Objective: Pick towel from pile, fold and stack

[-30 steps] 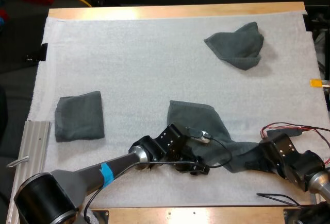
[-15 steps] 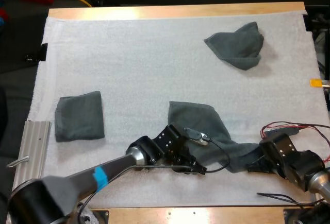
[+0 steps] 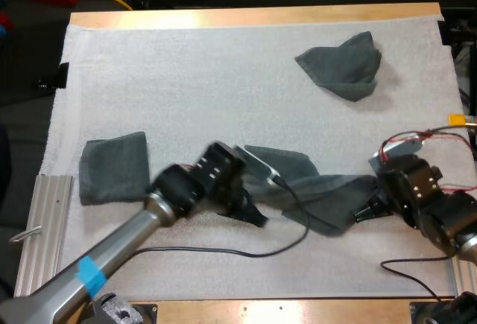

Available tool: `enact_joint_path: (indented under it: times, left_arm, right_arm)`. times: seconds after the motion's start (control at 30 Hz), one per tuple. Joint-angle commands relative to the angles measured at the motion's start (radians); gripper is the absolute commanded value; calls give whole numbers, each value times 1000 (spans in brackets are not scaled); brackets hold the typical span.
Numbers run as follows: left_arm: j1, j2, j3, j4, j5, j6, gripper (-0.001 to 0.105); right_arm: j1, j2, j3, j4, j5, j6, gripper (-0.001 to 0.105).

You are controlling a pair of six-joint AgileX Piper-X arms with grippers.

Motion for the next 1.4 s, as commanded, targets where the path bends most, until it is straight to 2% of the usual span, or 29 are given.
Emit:
enact_joint_path:
  times: [0.0, 0.13, 0.47, 0.7, 0.97, 1.1, 1.2, 1.37]
  left_arm:
    - [15, -18, -24, 58, -31, 36, 0]
    - [56, -49, -98, 161, -57, 84, 0]
    - [62, -75, -288, 307, -56, 89, 0]
    - [62, -89, -397, 418, -56, 89, 0]
    - [17, -172, -405, 495, -56, 57, 0]
    - [-66, -199, -405, 504, -56, 4, 0]
    - [-135, -201, -405, 508, -57, -23, 0]
    - [-222, -201, -405, 524, -118, -100, 0]
  right_arm:
    - [4, -12, -25, 22, -12, -20, 1]
    - [42, -12, -99, 41, -32, -31, 1]
    - [191, -12, -252, 57, -18, -29, 1]
    - [237, -14, -353, 187, -18, -29, 1]
    - [311, -19, -465, 340, -18, -29, 1]
    - [371, -19, -506, 417, 44, -24, 1]
    - [413, -19, -534, 473, 51, -1, 1]
    - [481, -20, -584, 555, 86, 39, 1]
